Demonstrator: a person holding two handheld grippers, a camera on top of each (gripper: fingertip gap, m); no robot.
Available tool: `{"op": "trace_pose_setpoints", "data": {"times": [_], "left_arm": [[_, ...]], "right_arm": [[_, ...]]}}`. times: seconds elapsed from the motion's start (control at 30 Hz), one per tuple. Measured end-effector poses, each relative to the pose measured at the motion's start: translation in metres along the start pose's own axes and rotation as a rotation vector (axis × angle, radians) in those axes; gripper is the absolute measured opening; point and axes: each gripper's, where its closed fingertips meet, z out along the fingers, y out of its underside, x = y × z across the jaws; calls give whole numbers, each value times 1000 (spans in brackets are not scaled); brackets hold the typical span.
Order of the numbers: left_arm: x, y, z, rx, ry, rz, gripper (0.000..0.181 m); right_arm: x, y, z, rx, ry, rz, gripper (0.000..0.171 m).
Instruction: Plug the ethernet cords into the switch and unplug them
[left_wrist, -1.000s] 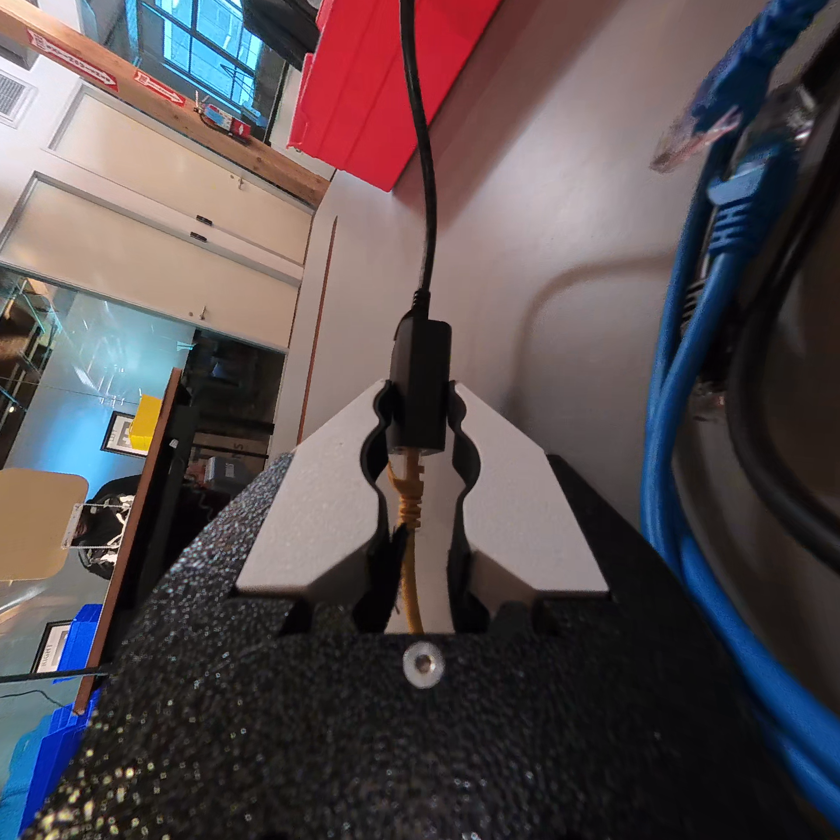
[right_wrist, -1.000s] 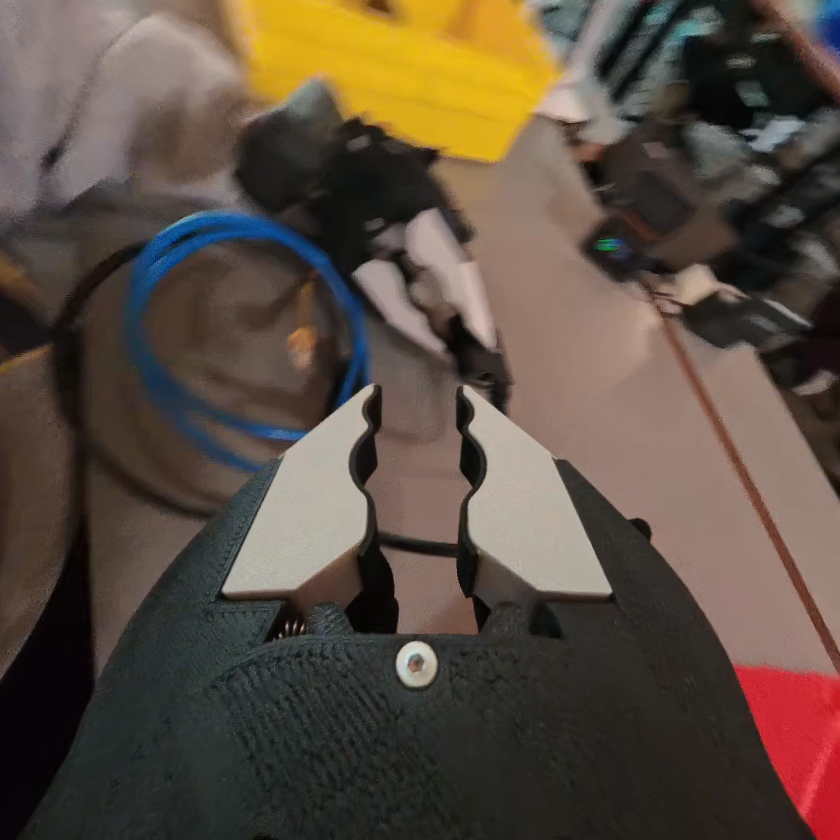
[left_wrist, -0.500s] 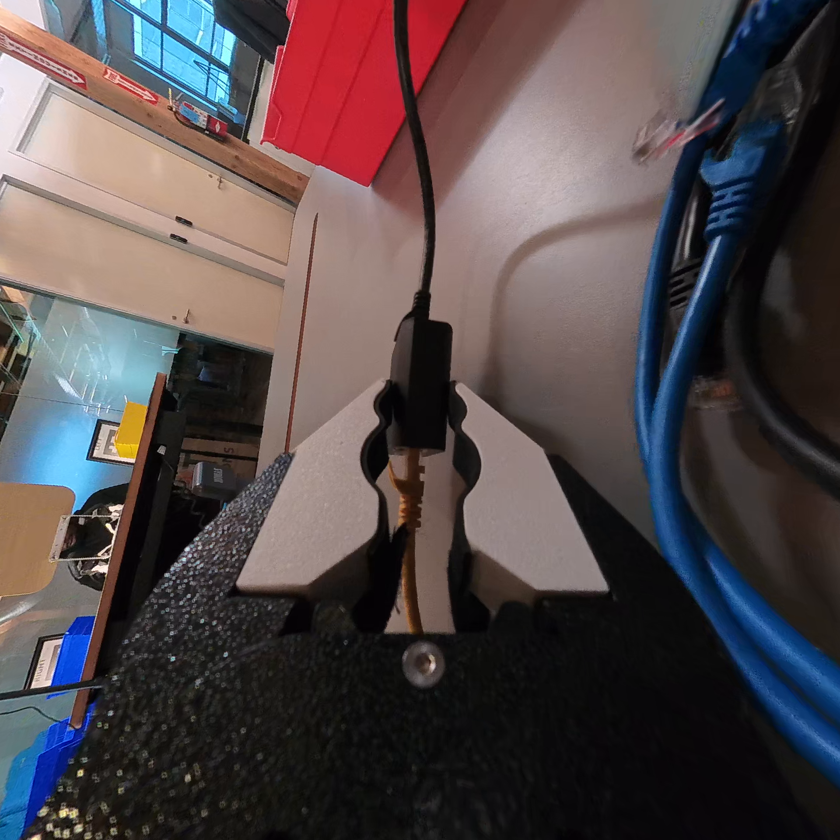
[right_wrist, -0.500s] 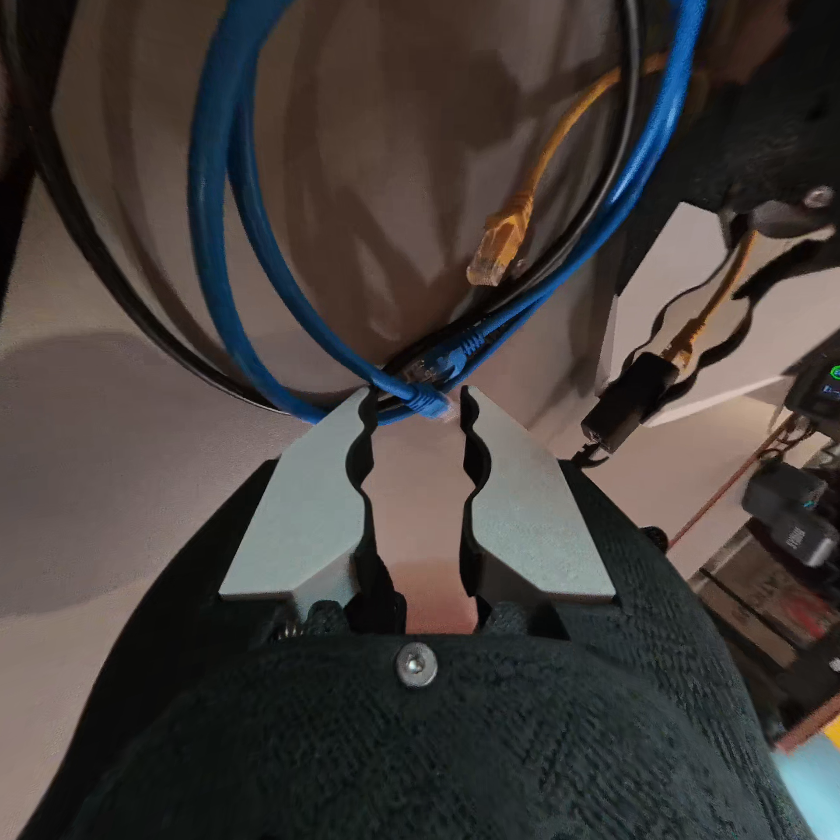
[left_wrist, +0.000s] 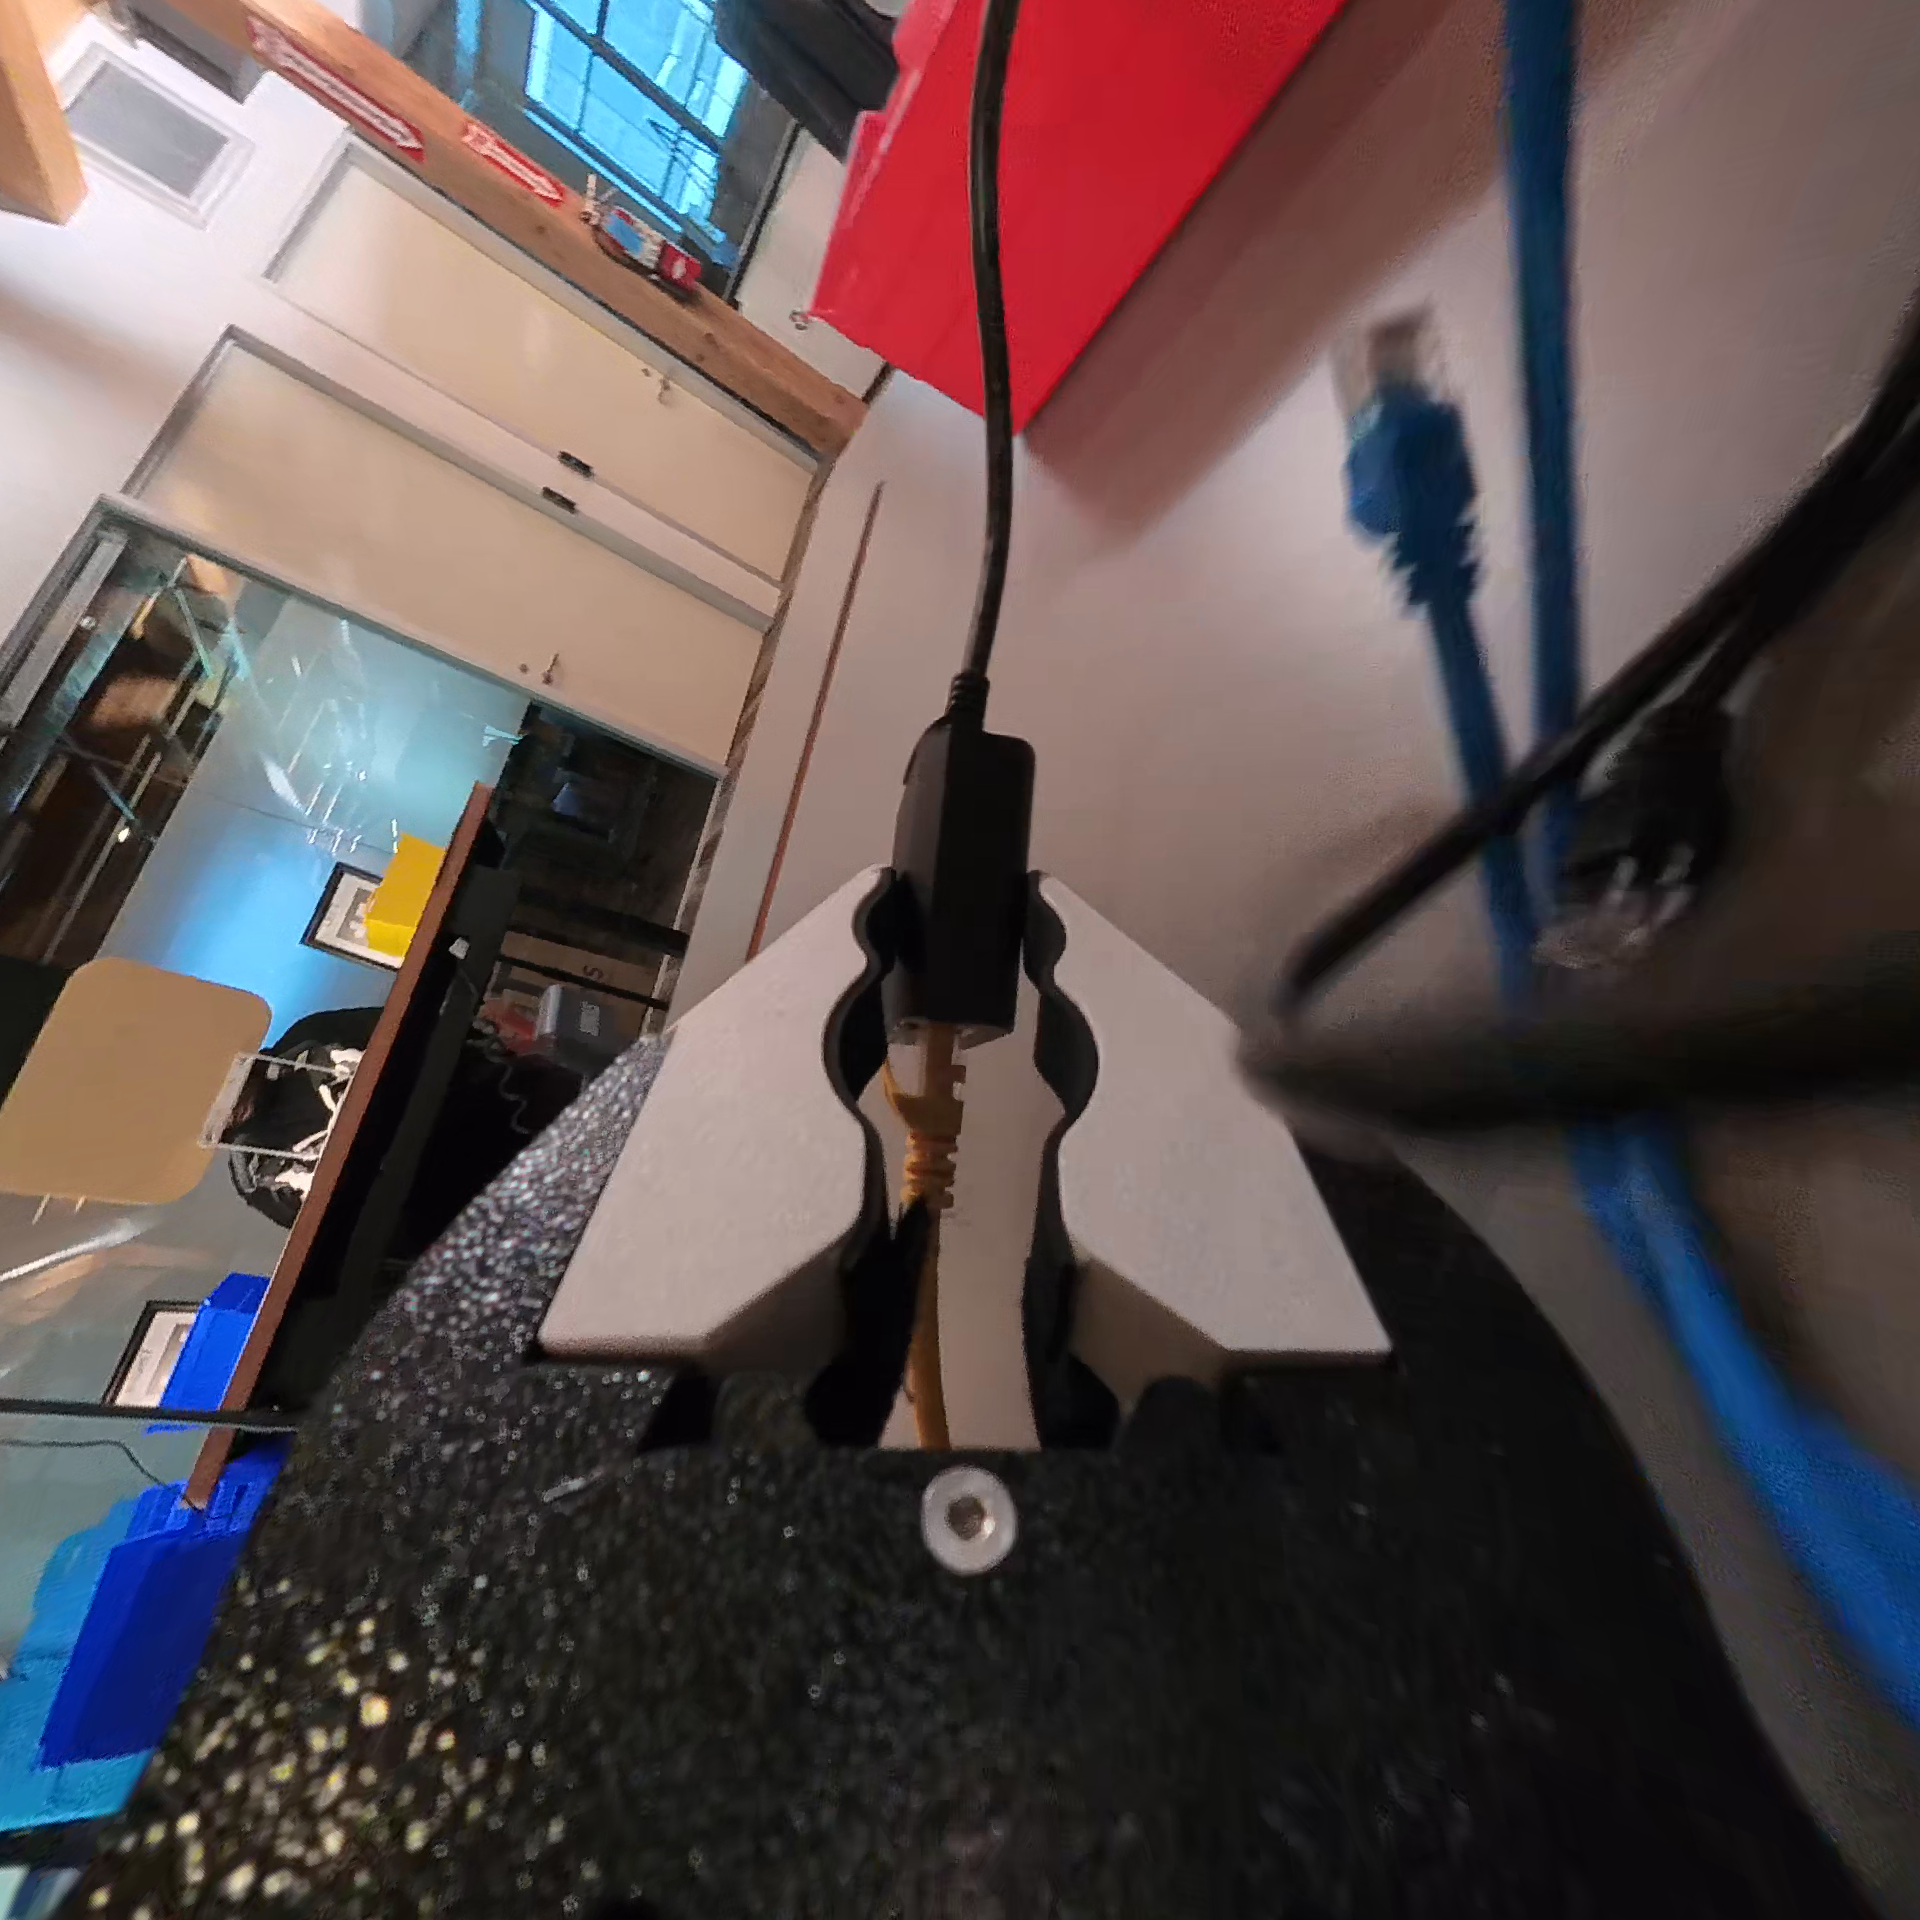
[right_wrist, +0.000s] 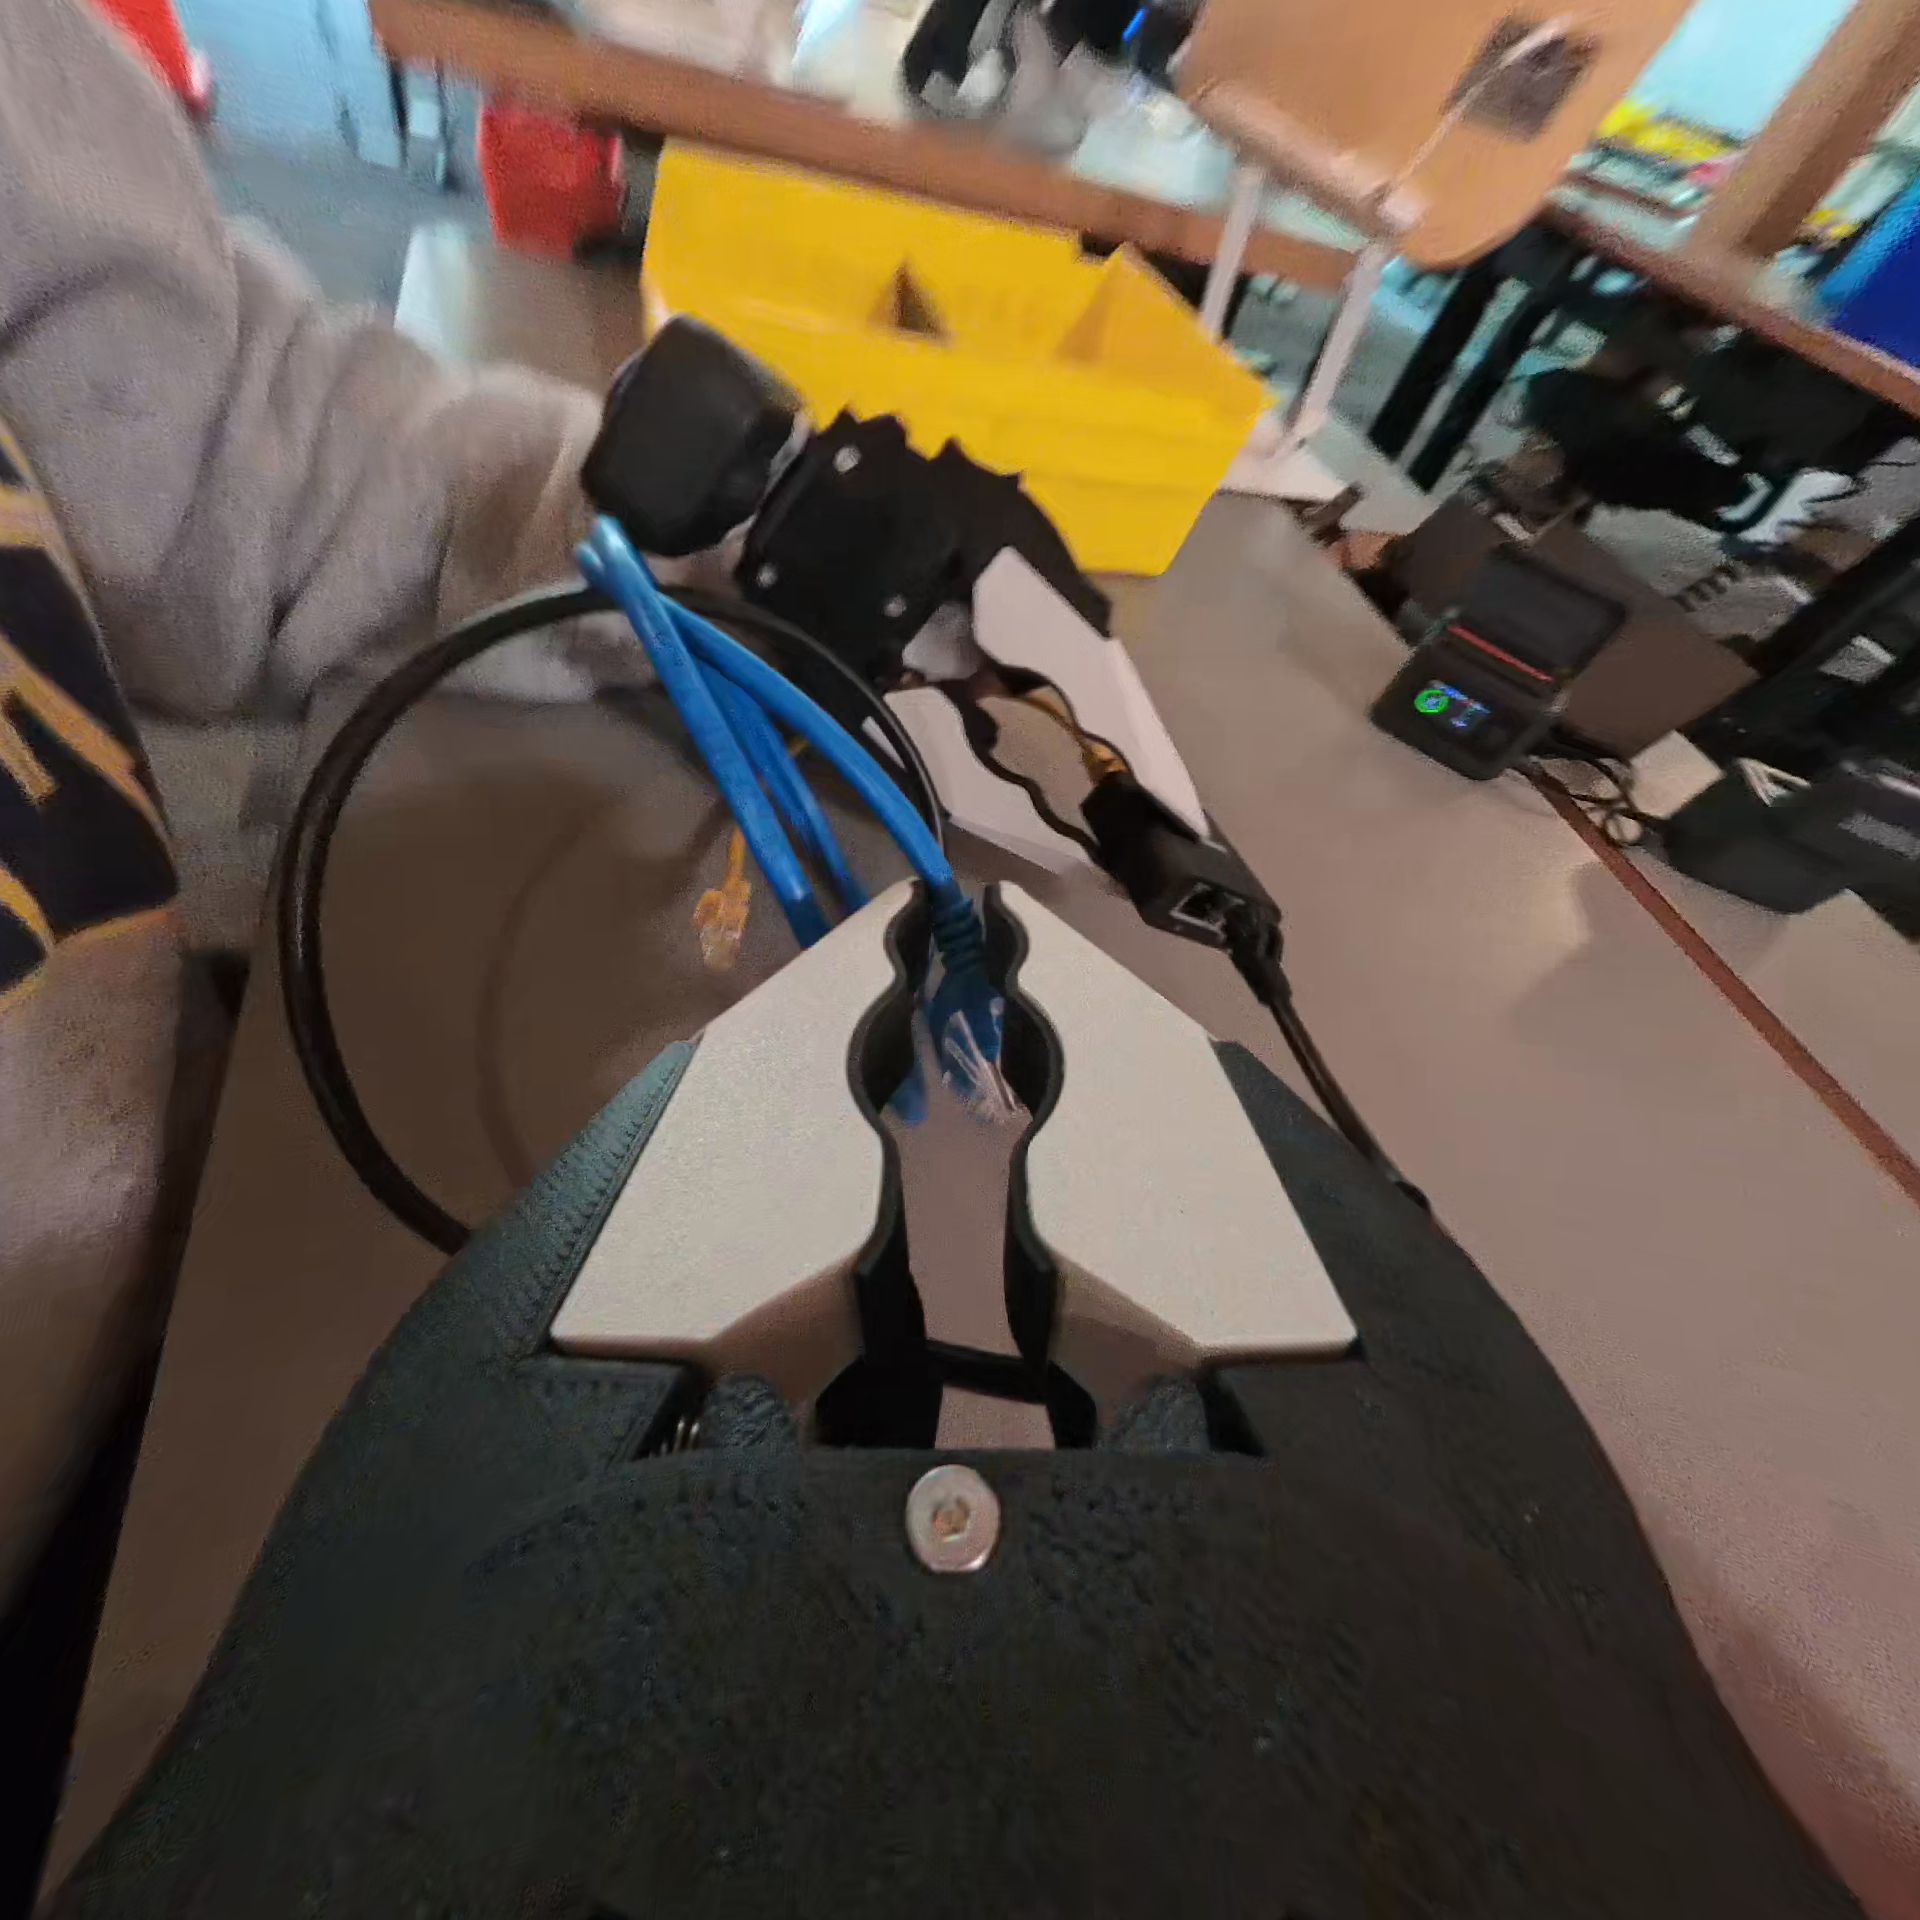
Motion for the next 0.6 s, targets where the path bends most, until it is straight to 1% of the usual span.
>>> {"op": "trace_pose_setpoints", "data": {"times": [0.03,0.1,0.17,0.27,0.4,0.5,0.6], "left_arm": [[-3,-1,-1,8,-15,-13,22],[-7,-1,-2,9,-37,-16,22],[-5,2,0,-13,-31,-4,84],[-1,2,2,-20,-15,-3,21],[-1,9,4,-47,-7,-22,21],[-1,10,4,-49,0,-38,21],[3,10,6,-56,17,-24,21]], "right_arm": [[5,0,-5,47,25,44,8],[11,0,-11,118,60,123,9],[15,0,-17,162,90,165,6],[25,6,-23,116,182,132,6],[36,25,-26,-84,278,77,6],[42,48,-31,-268,315,87,7],[43,64,-37,-387,331,121,8]]}}
